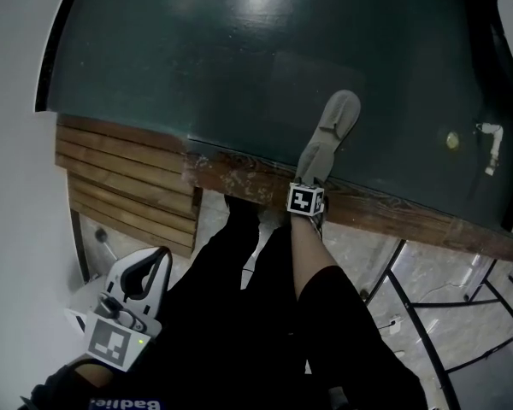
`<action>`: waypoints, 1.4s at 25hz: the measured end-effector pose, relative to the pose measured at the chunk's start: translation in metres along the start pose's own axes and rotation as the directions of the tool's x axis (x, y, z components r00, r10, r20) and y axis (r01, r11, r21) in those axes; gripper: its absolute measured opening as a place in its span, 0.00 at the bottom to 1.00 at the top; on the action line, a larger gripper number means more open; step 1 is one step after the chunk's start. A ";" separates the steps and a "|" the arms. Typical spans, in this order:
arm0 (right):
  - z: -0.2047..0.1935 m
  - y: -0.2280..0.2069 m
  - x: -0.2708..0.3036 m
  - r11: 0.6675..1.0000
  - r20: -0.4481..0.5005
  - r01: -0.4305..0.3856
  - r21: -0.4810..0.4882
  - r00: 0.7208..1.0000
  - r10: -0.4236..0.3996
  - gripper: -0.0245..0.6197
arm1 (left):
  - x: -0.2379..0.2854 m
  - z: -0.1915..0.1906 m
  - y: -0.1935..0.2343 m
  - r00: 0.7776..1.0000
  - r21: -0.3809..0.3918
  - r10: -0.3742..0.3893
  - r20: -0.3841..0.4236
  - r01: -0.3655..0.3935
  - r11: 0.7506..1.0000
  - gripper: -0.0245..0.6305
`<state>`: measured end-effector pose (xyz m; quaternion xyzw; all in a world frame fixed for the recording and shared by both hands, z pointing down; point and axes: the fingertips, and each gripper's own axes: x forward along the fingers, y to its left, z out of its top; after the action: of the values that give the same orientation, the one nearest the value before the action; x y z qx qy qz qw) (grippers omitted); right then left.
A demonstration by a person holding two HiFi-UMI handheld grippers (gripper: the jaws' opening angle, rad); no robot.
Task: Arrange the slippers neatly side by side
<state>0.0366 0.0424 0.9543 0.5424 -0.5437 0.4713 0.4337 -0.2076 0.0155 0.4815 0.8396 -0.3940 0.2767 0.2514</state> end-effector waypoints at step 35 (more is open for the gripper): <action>0.086 -0.208 0.018 0.965 0.088 0.186 0.188 0.975 -0.205 0.06 | 0.046 -0.039 -0.036 0.997 -0.090 -0.051 -0.050 0.047 0.995 0.04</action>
<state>0.2469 -0.0387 0.9649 0.6542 -0.4656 0.4434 0.3982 -0.1642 0.0368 0.5323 0.8295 -0.3784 0.2748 0.3054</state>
